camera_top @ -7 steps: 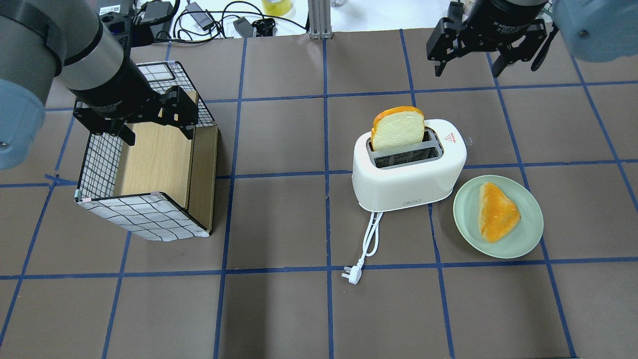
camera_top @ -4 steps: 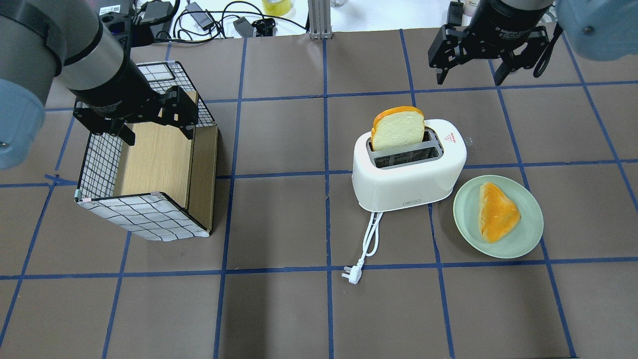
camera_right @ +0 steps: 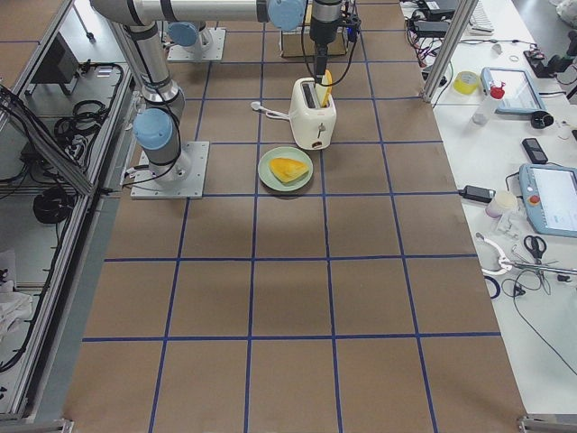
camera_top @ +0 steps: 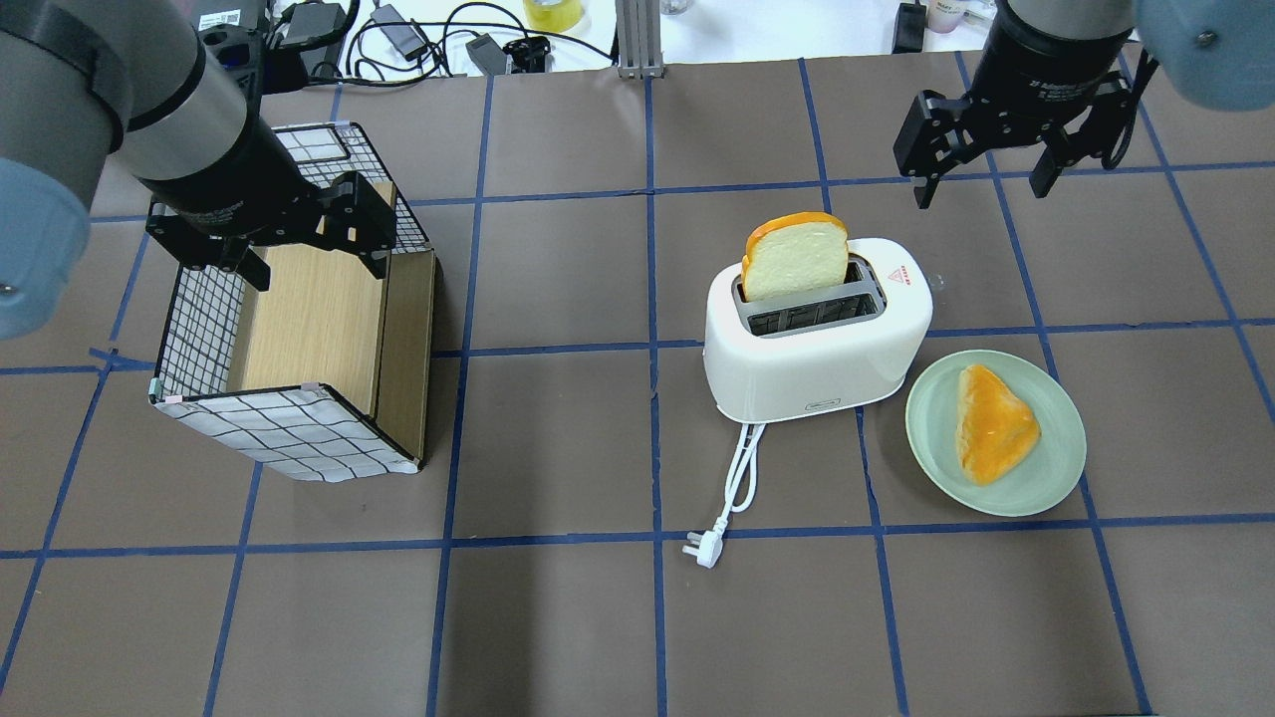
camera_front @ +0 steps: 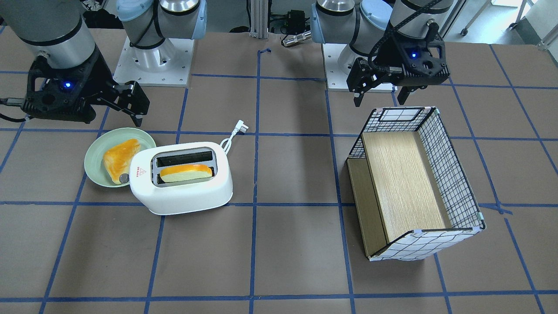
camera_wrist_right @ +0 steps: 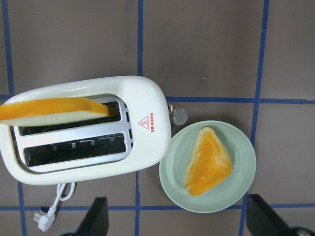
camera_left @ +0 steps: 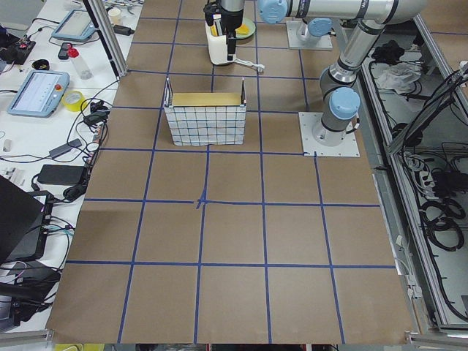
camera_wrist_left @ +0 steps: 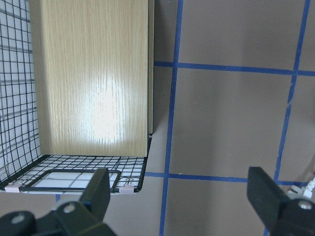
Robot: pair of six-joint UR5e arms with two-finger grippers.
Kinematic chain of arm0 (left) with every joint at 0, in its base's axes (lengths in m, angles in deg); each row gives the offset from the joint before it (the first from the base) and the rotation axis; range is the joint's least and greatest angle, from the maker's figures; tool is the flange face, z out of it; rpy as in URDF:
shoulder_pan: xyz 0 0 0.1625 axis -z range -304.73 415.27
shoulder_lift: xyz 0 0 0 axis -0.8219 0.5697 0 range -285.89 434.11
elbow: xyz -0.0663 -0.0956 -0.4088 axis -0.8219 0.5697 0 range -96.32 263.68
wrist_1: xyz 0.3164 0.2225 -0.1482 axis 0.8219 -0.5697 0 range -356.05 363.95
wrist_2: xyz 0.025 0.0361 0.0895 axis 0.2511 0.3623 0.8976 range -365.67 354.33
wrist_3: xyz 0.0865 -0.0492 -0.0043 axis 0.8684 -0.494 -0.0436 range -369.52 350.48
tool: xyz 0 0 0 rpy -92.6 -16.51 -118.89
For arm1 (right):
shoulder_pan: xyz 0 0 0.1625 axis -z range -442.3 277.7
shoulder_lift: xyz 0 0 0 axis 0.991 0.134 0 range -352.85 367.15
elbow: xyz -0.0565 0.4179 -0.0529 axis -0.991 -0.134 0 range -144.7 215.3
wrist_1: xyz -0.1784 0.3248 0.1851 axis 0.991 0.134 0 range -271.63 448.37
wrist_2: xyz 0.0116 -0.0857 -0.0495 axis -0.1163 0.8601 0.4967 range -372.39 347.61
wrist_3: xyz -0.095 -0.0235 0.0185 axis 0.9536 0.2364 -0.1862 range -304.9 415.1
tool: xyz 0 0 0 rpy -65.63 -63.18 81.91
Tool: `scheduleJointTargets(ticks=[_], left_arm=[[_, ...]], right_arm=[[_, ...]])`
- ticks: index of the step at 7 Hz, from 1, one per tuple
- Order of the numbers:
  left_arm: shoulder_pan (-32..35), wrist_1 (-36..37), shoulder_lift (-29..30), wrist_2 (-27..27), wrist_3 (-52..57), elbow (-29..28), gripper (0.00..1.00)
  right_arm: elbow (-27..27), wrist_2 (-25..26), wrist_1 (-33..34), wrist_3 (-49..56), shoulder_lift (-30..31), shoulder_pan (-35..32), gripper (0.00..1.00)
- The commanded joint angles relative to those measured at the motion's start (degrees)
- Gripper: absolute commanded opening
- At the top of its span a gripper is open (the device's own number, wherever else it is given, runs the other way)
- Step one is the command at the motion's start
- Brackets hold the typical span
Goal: Press toaster with right arm
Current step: 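Move the right gripper toward the toaster's lever side, lowering it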
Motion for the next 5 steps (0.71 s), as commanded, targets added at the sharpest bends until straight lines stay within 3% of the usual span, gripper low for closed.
scheduleJointTargets(ticks=[1, 3, 4, 5], left_arm=[[0.0, 0.0, 0.0, 0.02, 0.0, 0.0, 1.0], [0.0, -0.09, 0.0, 0.02, 0.0, 0.0, 1.0], [0.0, 0.0, 0.0, 0.02, 0.0, 0.0, 1.0], [0.0, 0.0, 0.0, 0.02, 0.0, 0.0, 1.0]], right_arm=[[0.13, -5.78, -0.03, 9.88, -0.13, 8.15, 1.0], [1.79, -8.56, 2.75, 12.63, -0.92, 10.38, 1.0], [3.54, -8.73, 8.78, 12.54, -2.4, 10.47, 1.0], [5.03, -14.04, 11.19, 14.63, -2.59, 10.91, 1.0]])
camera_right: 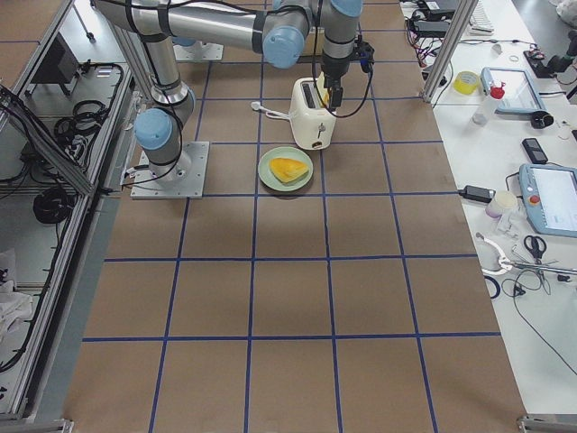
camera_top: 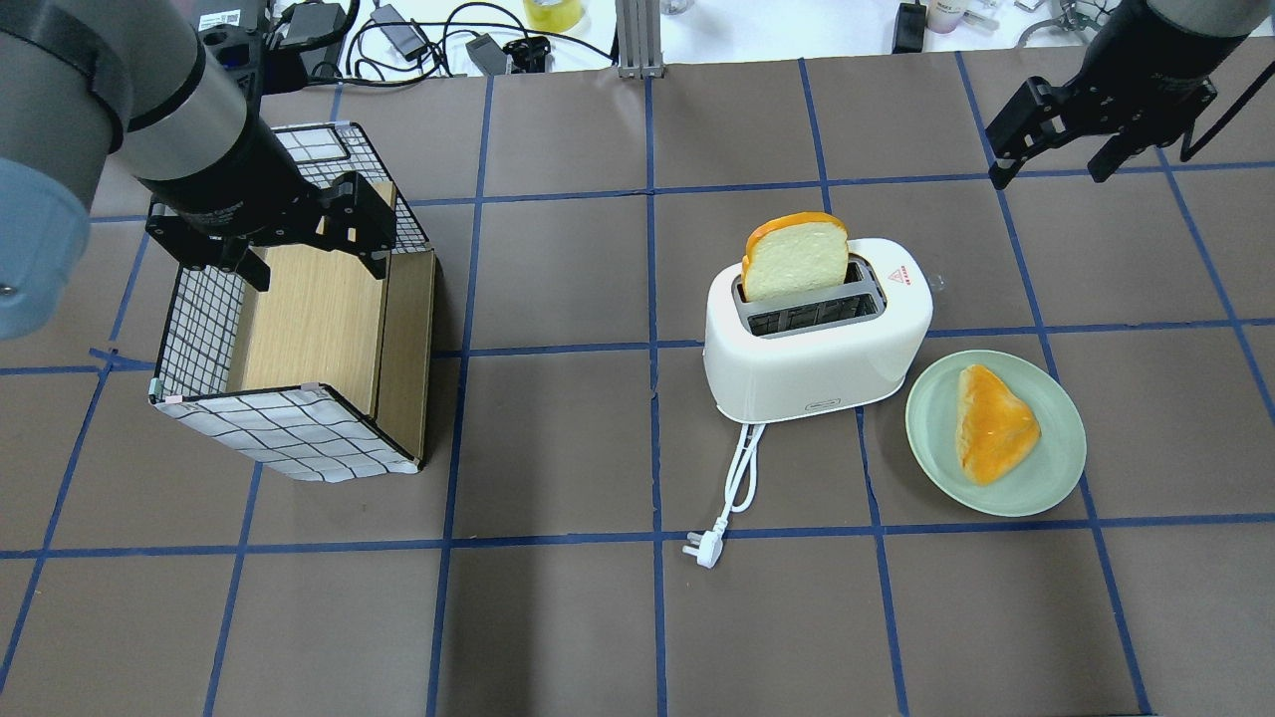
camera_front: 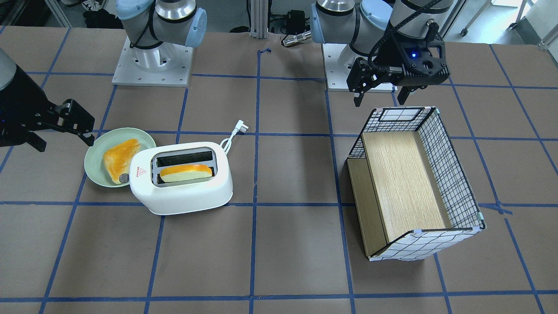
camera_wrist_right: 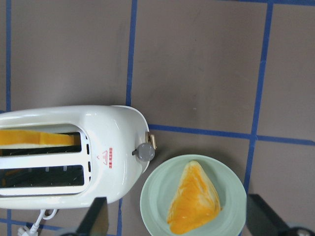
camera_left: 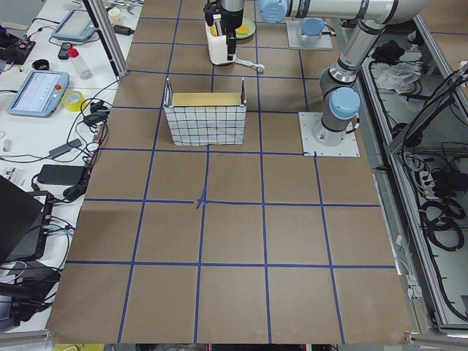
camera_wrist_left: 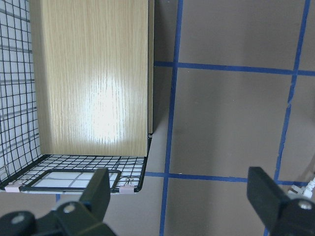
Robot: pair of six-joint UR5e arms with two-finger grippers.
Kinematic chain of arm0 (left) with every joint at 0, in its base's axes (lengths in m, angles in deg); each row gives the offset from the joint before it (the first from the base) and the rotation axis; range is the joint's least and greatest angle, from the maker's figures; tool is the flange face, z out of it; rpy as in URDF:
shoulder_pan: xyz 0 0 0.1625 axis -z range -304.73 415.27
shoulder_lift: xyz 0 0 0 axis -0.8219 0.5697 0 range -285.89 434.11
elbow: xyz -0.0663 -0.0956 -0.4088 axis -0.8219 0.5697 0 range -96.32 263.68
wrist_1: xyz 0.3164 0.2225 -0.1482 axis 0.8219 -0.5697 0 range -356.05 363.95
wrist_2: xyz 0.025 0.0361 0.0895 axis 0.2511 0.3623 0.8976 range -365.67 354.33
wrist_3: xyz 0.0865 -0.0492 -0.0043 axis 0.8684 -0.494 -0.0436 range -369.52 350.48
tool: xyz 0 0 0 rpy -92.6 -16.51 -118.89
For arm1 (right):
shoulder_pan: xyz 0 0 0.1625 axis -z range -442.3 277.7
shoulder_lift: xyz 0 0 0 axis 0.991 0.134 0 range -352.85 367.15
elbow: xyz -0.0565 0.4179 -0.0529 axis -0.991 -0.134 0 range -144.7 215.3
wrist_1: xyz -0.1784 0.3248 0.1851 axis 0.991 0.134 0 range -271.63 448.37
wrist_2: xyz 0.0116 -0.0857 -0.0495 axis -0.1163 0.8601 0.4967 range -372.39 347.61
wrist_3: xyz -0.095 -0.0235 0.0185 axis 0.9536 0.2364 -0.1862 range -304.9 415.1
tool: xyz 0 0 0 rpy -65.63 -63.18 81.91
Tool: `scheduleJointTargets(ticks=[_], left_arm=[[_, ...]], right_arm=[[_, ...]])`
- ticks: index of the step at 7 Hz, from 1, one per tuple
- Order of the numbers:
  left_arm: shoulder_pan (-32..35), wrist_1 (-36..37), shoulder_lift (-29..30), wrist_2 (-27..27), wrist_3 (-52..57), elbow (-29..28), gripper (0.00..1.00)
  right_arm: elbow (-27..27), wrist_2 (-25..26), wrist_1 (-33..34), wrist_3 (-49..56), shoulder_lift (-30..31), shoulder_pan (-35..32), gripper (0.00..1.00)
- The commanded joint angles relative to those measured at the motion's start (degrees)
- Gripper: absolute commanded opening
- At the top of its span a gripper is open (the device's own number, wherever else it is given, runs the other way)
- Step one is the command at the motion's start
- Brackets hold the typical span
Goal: Press toaster with right arm
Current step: 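Move the right gripper toward the toaster's lever side, lowering it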
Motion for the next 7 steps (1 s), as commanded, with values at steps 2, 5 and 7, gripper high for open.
scheduleJointTargets(ticks=[2, 5, 7], left_arm=[[0.0, 0.02, 0.0, 0.0, 0.0, 0.0, 1.0], [0.0, 0.02, 0.0, 0.0, 0.0, 0.0, 1.0], [0.0, 0.02, 0.0, 0.0, 0.0, 0.0, 1.0]], right_arm=[[2.54, -11.61, 5.4, 6.03, -3.14, 3.41, 0.95], [3.15, -18.39, 4.62, 9.22, -4.91, 5.09, 0.64], [6.39, -22.07, 2.78, 9.3, -4.83, 6.57, 0.13]])
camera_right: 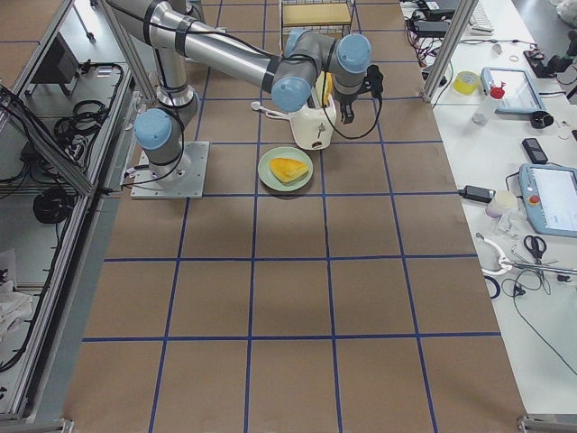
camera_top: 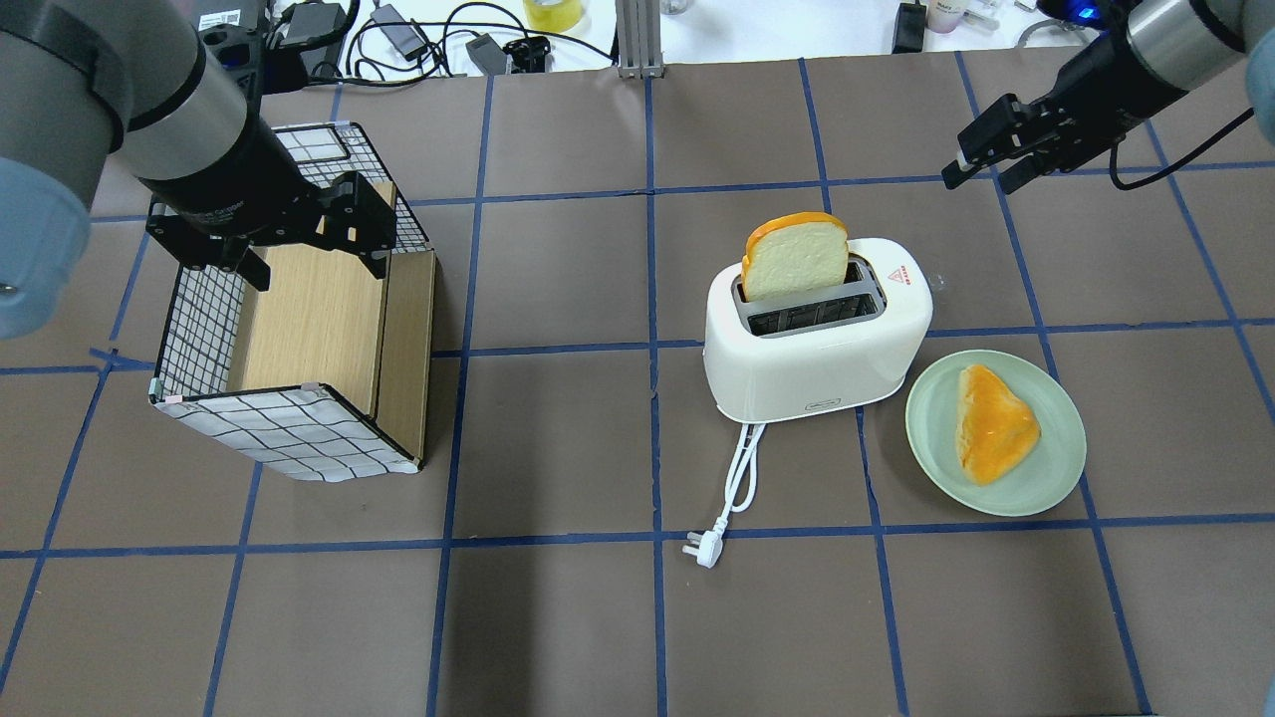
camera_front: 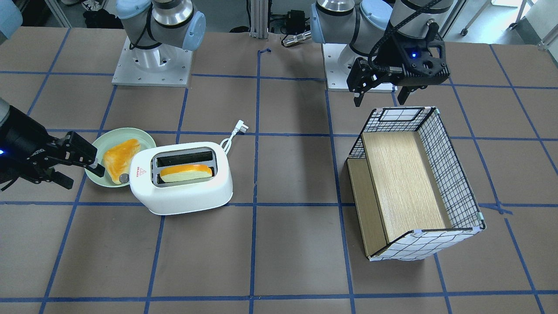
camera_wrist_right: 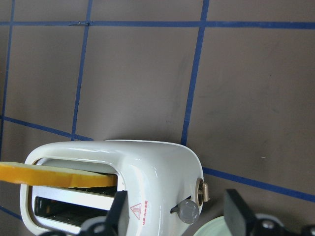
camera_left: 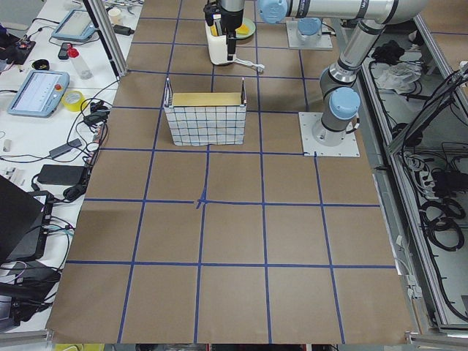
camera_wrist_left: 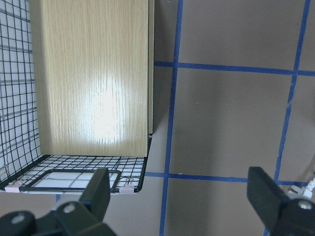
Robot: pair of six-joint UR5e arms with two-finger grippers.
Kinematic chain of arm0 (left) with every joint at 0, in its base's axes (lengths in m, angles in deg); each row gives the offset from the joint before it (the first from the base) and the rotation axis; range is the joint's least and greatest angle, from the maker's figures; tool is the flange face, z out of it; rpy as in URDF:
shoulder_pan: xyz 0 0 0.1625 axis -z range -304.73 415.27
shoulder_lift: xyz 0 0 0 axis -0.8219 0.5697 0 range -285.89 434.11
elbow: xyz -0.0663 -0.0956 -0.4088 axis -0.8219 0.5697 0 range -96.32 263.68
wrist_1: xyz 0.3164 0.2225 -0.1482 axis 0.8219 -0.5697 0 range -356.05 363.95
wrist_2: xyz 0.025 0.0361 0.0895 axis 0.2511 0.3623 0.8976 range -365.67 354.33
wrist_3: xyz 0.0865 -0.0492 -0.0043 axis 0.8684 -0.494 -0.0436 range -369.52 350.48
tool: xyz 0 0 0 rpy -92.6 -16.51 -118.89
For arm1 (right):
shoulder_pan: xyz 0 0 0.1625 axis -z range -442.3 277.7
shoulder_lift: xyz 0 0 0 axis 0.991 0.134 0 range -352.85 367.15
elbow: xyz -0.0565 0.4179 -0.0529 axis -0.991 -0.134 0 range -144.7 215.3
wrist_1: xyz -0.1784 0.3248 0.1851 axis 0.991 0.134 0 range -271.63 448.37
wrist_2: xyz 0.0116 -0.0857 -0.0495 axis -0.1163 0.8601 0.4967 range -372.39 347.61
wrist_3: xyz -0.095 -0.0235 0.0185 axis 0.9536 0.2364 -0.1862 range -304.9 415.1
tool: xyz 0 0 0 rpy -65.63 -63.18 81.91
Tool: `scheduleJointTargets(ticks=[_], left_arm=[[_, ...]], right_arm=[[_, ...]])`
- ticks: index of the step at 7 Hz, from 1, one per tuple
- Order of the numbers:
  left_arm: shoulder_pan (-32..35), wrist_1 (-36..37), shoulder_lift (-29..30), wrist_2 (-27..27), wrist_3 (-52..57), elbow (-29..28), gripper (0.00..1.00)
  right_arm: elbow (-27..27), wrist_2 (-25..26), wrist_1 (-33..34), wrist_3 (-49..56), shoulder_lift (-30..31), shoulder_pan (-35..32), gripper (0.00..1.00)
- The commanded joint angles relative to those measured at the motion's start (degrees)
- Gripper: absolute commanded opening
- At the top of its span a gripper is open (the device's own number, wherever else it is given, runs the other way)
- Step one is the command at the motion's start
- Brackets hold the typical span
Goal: Press toaster with right arm
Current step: 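Move the right gripper toward the toaster's lever side, lowering it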
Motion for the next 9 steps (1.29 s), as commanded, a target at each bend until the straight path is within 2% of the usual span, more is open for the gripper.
scheduleJointTargets(ticks=[1, 3, 4, 5, 9], left_arm=[[0.0, 0.0, 0.0, 0.0, 0.0, 0.0, 1.0], [0.0, 0.0, 0.0, 0.0, 0.0, 0.0, 1.0], [0.0, 0.0, 0.0, 0.0, 0.0, 0.0, 1.0], [0.0, 0.0, 0.0, 0.0, 0.0, 0.0, 1.0], [0.0, 0.0, 0.0, 0.0, 0.0, 0.0, 1.0]], right_arm=[[3.35, -6.23, -1.69, 0.22, 0.18, 3.21, 0.0], [4.33, -7.14, -1.78, 0.49, 0.44, 4.46, 0.0], [5.37, -9.4, -2.13, 1.71, 0.18, 4.46, 0.0], [7.73, -13.78, -2.05, 2.85, 0.18, 4.46, 0.0], [8.81, -12.95, -1.08, 3.91, 0.09, 4.55, 0.0]])
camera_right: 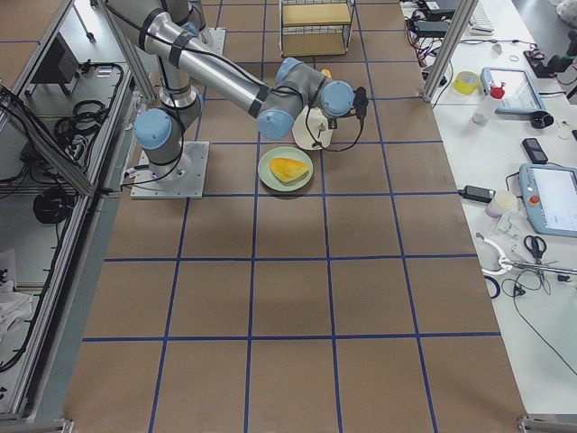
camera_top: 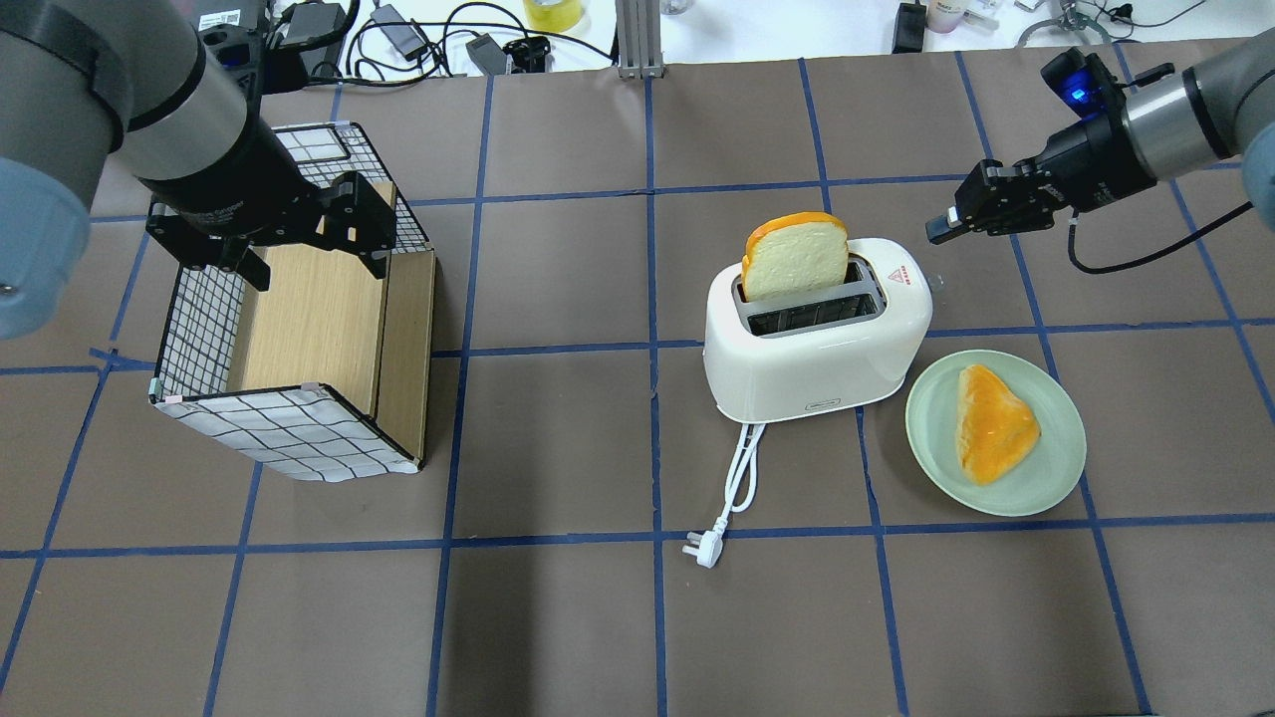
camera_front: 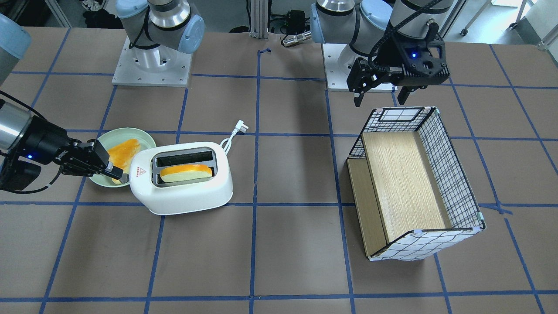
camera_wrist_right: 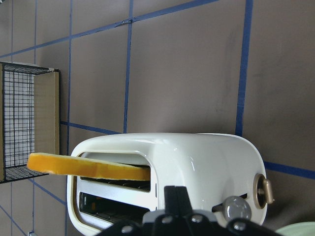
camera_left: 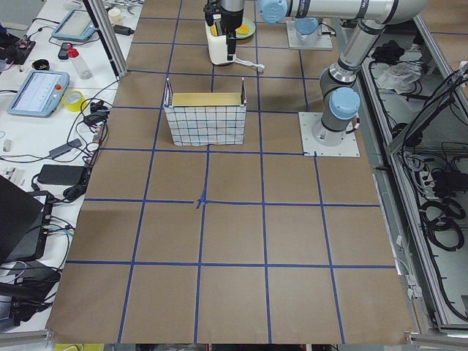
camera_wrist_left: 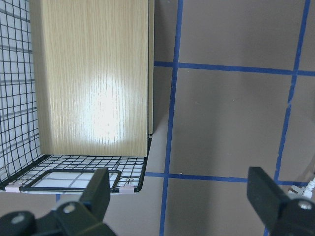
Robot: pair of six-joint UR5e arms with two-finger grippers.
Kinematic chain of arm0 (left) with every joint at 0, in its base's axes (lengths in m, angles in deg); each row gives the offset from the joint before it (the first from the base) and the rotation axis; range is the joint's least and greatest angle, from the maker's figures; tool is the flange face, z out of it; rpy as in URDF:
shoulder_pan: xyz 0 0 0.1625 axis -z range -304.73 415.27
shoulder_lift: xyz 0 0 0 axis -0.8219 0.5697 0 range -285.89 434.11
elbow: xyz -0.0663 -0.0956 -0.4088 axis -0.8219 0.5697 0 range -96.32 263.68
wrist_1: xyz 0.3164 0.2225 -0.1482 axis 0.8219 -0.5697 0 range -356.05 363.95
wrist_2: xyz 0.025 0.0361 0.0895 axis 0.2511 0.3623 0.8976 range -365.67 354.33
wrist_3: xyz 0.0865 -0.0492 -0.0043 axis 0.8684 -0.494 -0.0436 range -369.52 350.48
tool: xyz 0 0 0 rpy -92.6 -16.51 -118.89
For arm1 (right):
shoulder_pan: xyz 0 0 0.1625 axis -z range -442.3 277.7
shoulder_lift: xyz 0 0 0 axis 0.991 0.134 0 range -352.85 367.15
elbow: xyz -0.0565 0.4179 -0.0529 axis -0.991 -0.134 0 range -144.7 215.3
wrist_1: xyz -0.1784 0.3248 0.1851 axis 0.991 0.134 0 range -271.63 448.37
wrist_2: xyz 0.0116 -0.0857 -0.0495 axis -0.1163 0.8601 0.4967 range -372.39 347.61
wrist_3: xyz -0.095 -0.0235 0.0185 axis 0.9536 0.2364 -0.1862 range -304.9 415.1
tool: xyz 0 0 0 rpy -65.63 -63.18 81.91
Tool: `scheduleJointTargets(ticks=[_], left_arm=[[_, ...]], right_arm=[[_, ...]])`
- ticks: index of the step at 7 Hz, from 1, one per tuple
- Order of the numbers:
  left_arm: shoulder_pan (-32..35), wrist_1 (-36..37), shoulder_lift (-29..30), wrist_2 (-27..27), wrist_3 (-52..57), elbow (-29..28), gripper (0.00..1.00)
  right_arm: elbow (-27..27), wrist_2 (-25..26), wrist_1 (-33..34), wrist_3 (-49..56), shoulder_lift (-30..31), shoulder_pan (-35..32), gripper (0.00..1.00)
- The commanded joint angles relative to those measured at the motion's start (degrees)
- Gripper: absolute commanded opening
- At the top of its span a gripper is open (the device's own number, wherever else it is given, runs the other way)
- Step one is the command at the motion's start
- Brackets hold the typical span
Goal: Press toaster with right arm
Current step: 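Position the right gripper above the toaster's side lever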
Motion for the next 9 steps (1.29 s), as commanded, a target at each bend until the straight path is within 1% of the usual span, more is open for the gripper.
scheduleJointTargets(ticks=[1, 3, 4, 6, 8, 9], left_arm=[[0.0, 0.0, 0.0, 0.0, 0.0, 0.0, 1.0], [0.0, 0.0, 0.0, 0.0, 0.0, 0.0, 1.0], [0.0, 0.0, 0.0, 0.0, 0.0, 0.0, 1.0], [0.0, 0.0, 0.0, 0.0, 0.0, 0.0, 1.0], [0.0, 0.0, 0.0, 0.0, 0.0, 0.0, 1.0], [0.0, 0.0, 0.0, 0.0, 0.0, 0.0, 1.0]], right_arm=[[0.45, 3.72, 0.28, 0.97, -0.18, -0.03, 0.0], [1.5, 8.39, 0.37, 1.06, -0.27, -0.03, 0.0], [1.94, 8.76, 0.46, 0.98, -0.27, 0.06, 0.0], [2.04, 8.5, 2.99, 0.63, -1.48, 0.06, 0.0], [1.95, 6.58, 3.19, 0.54, -1.85, 0.06, 0.0], [1.86, 4.65, 3.19, 0.62, -1.76, 0.06, 0.0]])
